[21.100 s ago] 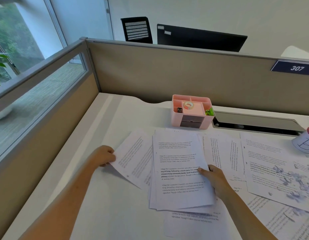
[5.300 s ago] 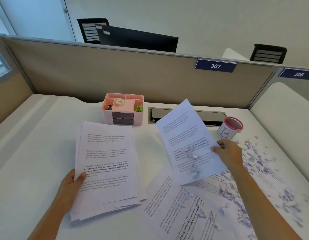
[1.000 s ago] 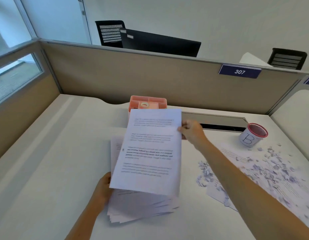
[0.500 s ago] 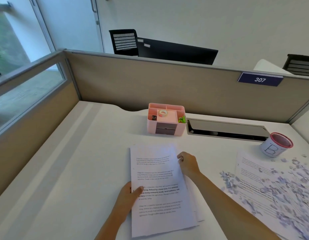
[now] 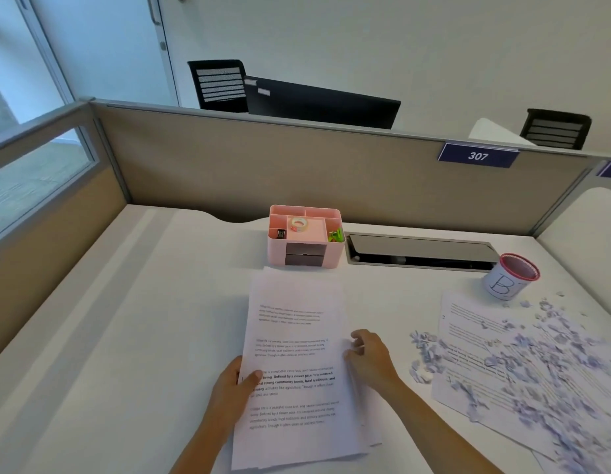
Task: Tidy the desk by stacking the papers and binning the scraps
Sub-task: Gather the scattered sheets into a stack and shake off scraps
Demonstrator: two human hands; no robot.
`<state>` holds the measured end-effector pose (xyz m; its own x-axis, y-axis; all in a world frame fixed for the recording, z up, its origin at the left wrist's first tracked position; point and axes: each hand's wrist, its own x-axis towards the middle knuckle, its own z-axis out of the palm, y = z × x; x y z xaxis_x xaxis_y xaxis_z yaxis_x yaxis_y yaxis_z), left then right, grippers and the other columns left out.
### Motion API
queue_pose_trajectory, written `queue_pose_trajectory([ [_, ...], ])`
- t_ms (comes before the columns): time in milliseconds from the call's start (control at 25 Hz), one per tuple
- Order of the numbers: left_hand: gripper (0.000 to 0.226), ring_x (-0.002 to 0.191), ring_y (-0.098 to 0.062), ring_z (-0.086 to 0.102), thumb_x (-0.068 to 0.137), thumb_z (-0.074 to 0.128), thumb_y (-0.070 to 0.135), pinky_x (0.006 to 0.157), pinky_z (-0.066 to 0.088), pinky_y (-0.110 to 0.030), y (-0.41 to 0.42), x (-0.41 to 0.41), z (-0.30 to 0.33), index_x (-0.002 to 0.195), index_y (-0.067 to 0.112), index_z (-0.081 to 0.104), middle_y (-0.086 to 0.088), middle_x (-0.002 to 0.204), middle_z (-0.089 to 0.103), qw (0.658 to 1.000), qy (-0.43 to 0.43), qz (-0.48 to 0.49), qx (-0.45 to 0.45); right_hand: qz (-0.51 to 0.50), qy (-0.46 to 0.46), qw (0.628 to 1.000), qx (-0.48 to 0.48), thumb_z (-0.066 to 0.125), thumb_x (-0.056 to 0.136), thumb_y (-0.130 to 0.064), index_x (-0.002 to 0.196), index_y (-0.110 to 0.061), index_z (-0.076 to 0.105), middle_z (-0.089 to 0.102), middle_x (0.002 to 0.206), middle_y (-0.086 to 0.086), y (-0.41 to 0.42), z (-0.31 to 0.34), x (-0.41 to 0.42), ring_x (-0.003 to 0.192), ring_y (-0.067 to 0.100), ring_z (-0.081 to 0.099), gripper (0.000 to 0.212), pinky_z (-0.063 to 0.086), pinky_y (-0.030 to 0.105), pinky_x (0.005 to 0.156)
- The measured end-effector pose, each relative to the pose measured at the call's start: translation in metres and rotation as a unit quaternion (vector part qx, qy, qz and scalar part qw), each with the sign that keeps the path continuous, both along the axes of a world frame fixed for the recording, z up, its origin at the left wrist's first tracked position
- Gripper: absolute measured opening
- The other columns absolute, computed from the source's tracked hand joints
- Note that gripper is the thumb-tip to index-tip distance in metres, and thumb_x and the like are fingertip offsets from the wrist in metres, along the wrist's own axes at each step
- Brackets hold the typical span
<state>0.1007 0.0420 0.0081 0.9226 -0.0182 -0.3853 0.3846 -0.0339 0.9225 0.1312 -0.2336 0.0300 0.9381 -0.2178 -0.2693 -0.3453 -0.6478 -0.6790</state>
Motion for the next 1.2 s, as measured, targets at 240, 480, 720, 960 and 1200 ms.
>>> queue_pose_trajectory([
  [240,0.025,0.092,-0.035,0.071,0.092,0.06,0.01,0.082,0.055,-0.055,0.0,-0.001,0.001,0.117,0.015,0.06,-0.011,0.106,0.073,0.998,0.032,-0.018,-0.05,-0.156,-0.081,0.984,-0.04,0.058,0.087,-0.002,0.122,-0.004,0.057,0.056,0.126,0.017,-0.086,0.01,-0.034,0.117,0.031,0.052,0.035,0.042,0.037,0.1],
  [480,0.028,0.088,-0.035,0.072,0.091,0.06,0.01,0.074,0.058,-0.047,-0.03,-0.007,0.0,0.119,0.014,0.06,-0.012,0.103,0.074,0.997,0.023,0.031,-0.061,-0.178,-0.065,0.951,-0.243,0.056,0.089,-0.008,0.12,-0.004,0.059,0.063,0.119,0.017,-0.19,0.015,-0.064,0.114,0.037,0.052,0.031,0.045,0.044,0.094],
  [720,0.024,0.08,-0.025,0.074,0.091,0.057,0.01,0.058,0.06,-0.036,-0.1,-0.01,0.0,0.114,0.017,0.062,-0.003,0.096,0.076,0.993,-0.004,0.08,-0.086,-0.013,-0.123,0.952,-0.281,0.073,0.068,0.001,0.086,-0.004,0.068,0.069,0.076,0.012,-0.204,0.011,-0.065,0.08,0.035,0.064,0.019,0.052,0.039,0.063],
  [960,0.033,0.095,-0.031,0.065,0.093,0.056,0.012,0.071,0.056,-0.04,-0.117,-0.009,-0.011,0.126,0.013,0.056,-0.008,0.112,0.067,0.991,-0.019,0.117,-0.07,0.136,-0.175,0.945,-0.242,0.072,0.067,-0.009,0.087,-0.016,0.067,0.069,0.082,-0.002,-0.174,0.0,-0.07,0.08,0.023,0.063,0.022,0.047,0.027,0.062],
  [1200,0.032,0.096,-0.028,0.064,0.093,0.055,0.01,0.076,0.053,-0.041,-0.112,-0.015,-0.014,0.125,0.011,0.057,-0.008,0.113,0.067,0.986,-0.012,0.153,-0.064,0.056,-0.125,0.978,-0.155,0.051,0.091,-0.015,0.123,-0.013,0.056,0.058,0.124,0.006,-0.196,0.0,-0.057,0.114,0.025,0.049,0.033,0.043,0.034,0.093],
])
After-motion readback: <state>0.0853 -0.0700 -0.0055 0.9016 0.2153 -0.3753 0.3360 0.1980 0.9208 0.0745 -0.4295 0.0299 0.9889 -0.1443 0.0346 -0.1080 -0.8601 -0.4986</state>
